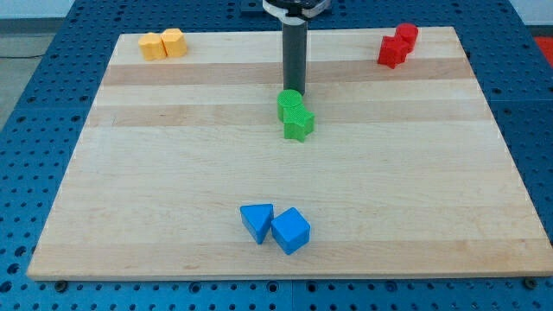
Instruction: Push the blue cube into the red star
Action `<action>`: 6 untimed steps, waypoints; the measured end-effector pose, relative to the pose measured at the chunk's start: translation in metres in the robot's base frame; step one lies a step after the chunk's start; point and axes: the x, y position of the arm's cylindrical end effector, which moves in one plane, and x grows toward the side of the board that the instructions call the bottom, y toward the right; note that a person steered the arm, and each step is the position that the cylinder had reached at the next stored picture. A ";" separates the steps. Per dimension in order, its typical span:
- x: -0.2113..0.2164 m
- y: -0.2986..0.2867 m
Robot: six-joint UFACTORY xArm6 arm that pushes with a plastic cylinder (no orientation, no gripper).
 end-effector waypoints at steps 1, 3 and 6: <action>0.000 0.000; -0.003 0.012; 0.086 0.088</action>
